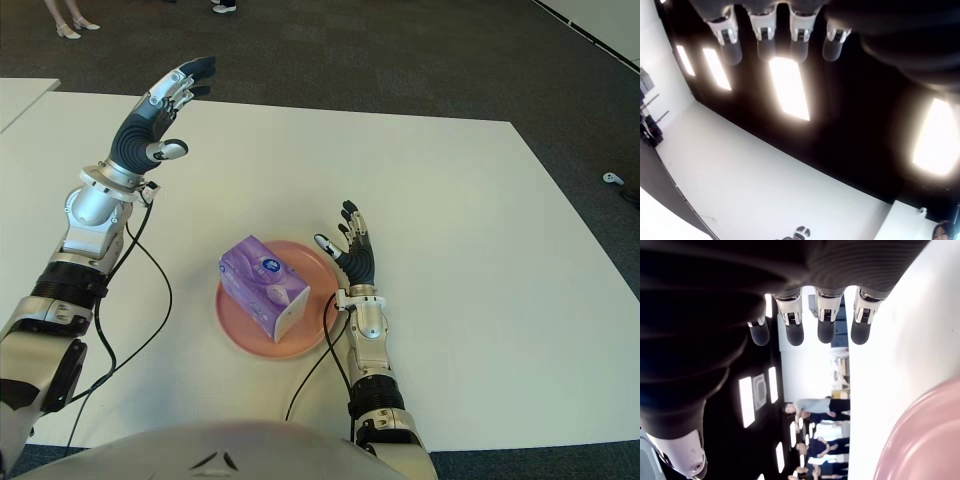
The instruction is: Put the tissue paper into the plate.
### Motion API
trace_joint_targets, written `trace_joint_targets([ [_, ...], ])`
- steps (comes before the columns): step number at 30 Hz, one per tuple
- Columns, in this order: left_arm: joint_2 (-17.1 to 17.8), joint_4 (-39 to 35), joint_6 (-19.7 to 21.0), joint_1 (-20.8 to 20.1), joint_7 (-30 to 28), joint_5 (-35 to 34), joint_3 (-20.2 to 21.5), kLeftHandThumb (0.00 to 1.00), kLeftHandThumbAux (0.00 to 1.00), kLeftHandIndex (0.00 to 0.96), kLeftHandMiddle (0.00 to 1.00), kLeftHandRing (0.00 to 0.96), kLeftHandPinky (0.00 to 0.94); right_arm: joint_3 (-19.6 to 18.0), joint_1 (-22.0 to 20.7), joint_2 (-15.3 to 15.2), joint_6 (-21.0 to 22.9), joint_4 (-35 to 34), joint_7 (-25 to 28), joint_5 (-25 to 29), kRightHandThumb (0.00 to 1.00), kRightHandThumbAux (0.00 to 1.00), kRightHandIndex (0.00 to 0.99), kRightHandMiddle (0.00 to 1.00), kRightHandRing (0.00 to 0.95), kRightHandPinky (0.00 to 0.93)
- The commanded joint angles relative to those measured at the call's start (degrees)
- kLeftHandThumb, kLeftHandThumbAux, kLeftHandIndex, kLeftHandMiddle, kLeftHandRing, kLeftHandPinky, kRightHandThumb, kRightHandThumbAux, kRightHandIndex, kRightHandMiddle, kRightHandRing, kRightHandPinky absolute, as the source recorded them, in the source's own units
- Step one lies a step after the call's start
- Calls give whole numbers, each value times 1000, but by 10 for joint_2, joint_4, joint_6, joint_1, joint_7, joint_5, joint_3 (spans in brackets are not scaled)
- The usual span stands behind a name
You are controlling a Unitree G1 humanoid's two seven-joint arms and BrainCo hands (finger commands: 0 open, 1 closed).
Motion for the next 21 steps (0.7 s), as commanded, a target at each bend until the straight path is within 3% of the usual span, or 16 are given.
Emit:
trace_joint_targets([
  [1, -17, 12, 25, -1, 14, 21, 19, 22, 371, 0, 0, 0, 0, 1, 42, 14, 5, 48, -1, 9, 119, 679, 0, 5, 0, 24],
  [14, -30, 43, 71, -17, 5, 14, 56, 0, 503, 0, 0, 0, 0, 2, 45, 15, 5, 44, -1, 9, 120, 680, 0, 12, 2, 23],
  [21, -45, 36, 62, 9, 36, 44, 62, 0, 538, 0, 0, 0, 0, 1, 44, 15, 5, 46, 4, 13, 120, 677, 0, 14, 3, 20],
])
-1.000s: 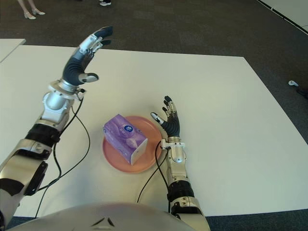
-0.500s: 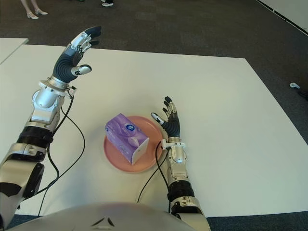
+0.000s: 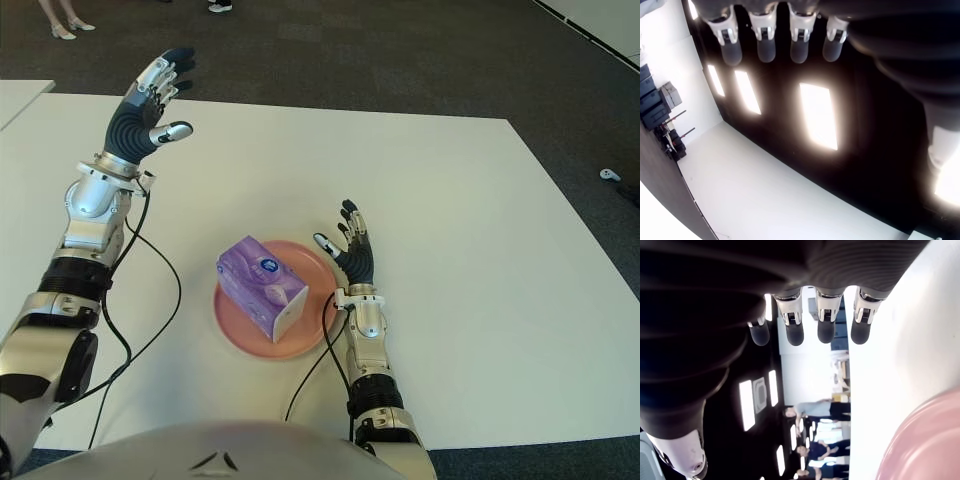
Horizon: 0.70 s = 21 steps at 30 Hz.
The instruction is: Put the tissue paper into the plate.
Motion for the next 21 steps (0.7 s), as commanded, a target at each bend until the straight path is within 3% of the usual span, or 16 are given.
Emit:
trace_joint_targets([
  [1, -19, 2, -11, 36, 32, 38, 3, 0, 539, 0, 0, 0, 0, 0, 46, 12, 5, 46, 5, 13, 120, 676, 0, 14, 3, 20],
  [4, -22, 14, -32, 52, 49, 62, 3, 0, 541, 0, 0, 0, 0, 0, 46, 13, 5, 46, 6, 14, 120, 675, 0, 14, 2, 19],
  [11, -38, 138, -91, 72, 96, 123, -12, 0, 513, 0, 0, 0, 0, 0, 47, 15, 3, 46, 11, 16, 124, 670, 0, 14, 2, 21],
  [21, -83, 151, -99, 119, 152, 147, -19, 0, 478, 0, 0, 0, 0, -2, 49, 17, 3, 43, 17, 19, 123, 682, 0, 10, 0, 18],
])
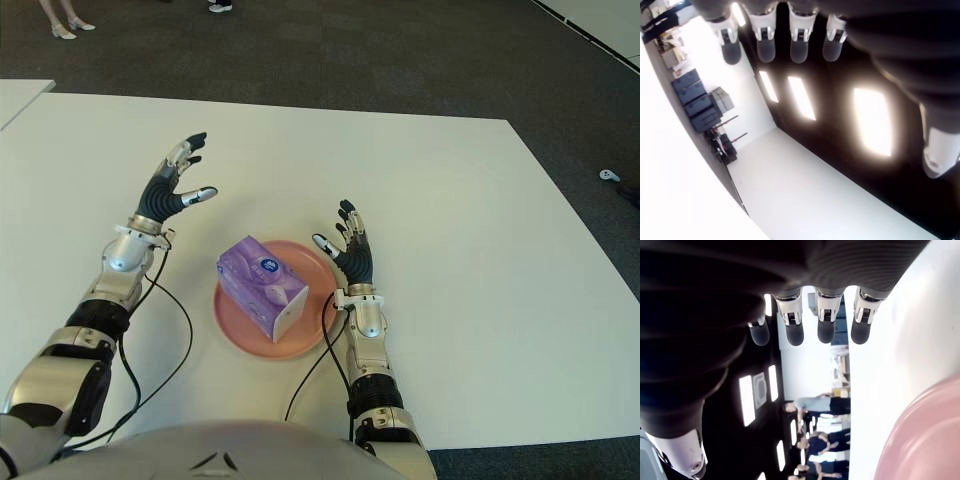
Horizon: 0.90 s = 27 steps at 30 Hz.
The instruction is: Put the tissue paper into the plate.
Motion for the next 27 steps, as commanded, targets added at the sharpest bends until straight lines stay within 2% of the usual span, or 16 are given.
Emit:
trace_joint_targets([
  [1, -28, 6, -9, 28, 34, 19, -8, 0, 473, 0, 0, 0, 0, -1, 49, 17, 4, 41, 2, 17, 124, 684, 0, 9, 0, 19],
  [6, -48, 21, -20, 45, 61, 23, -6, 0, 456, 0, 0, 0, 0, -3, 50, 19, 5, 40, 1, 19, 129, 691, 0, 9, 0, 19],
  [18, -76, 22, -34, 90, 64, 3, 3, 0, 467, 0, 0, 0, 0, -5, 48, 18, -3, 46, 8, 23, 112, 684, 0, 14, 0, 14],
  [27, -84, -7, -11, 117, 65, -2, 5, 0, 461, 0, 0, 0, 0, -7, 45, 18, -6, 49, 10, 24, 112, 690, 0, 13, 0, 9],
])
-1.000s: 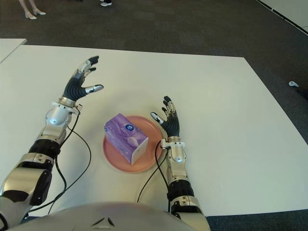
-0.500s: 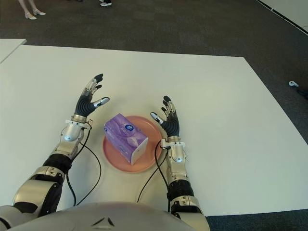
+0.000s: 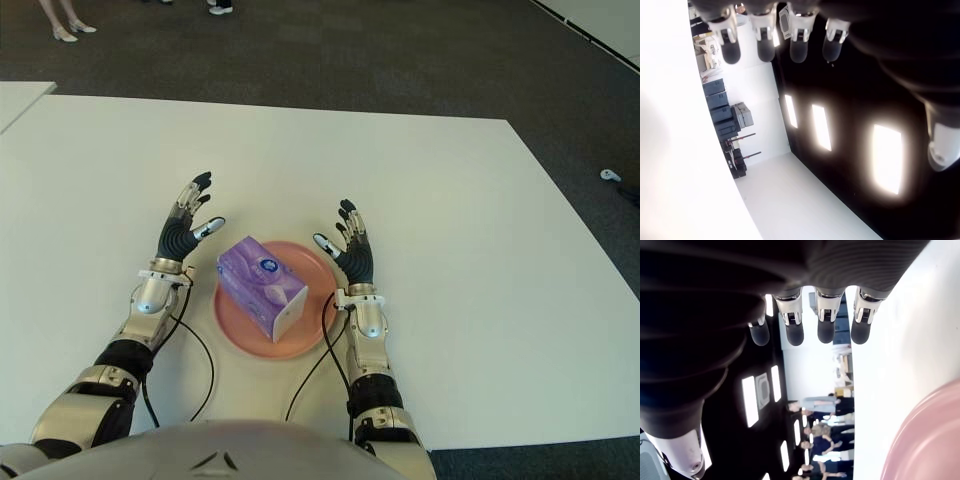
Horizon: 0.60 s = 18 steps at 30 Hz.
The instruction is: Put the tissue paper into the plate.
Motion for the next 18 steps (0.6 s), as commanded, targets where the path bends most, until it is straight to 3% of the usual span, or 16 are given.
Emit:
trace_joint_targets([
  [1, -8, -2, 15, 24, 4, -4, 1, 0, 461, 0, 0, 0, 0, -2, 46, 16, -3, 48, 2, 17, 112, 690, 0, 13, 0, 8],
  [13, -9, 20, -17, 32, 37, -6, 23, 0, 476, 0, 0, 0, 0, -4, 47, 16, 2, 46, -2, 15, 118, 689, 0, 12, 0, 14],
  [18, -23, 22, 4, 37, 70, -13, 40, 0, 490, 0, 0, 0, 0, -3, 49, 14, 1, 43, 1, 16, 120, 687, 0, 10, 0, 16],
])
